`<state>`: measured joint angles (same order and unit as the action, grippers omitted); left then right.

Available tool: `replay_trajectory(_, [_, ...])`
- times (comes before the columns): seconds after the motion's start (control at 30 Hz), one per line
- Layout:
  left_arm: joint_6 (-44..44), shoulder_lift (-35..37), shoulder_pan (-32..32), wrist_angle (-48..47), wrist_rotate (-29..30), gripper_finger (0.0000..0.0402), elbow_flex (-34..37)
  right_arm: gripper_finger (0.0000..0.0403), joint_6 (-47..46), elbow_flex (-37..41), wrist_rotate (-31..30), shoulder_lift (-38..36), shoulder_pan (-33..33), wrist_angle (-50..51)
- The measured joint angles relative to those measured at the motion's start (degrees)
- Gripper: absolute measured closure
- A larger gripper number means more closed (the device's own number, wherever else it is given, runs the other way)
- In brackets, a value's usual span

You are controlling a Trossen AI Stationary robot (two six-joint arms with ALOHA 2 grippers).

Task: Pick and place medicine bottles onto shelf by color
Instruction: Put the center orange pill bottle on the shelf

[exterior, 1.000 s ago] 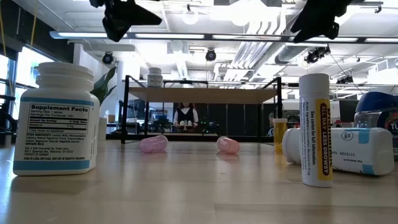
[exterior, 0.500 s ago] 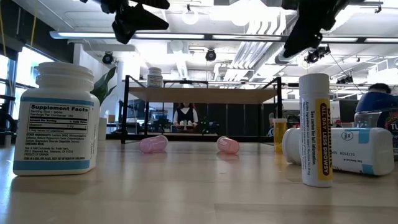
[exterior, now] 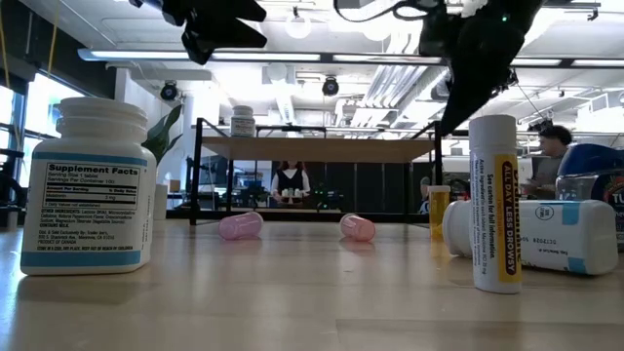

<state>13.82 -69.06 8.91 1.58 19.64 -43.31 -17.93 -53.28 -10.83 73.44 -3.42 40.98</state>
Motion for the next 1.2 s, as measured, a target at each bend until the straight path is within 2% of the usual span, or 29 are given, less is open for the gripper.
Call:
replay_trajectory(0.2, [-0.1,0.0,0.0,0.0,0.0,0.0206,0.0,0.0235,1.5,0.0,0.3,3.7,1.6,-0.2])
replay_trajectory(0.67, [-1.1,0.0,0.0,-0.5,0.0,0.0206,0.0,0.0235,-0.1,0.0,5.5,10.8,5.6,-4.4])
replay_trajectory(1.2, [-1.0,0.0,0.0,-0.7,0.0,0.0206,0.0,0.0236,-1.6,0.0,5.3,15.7,5.7,-3.9])
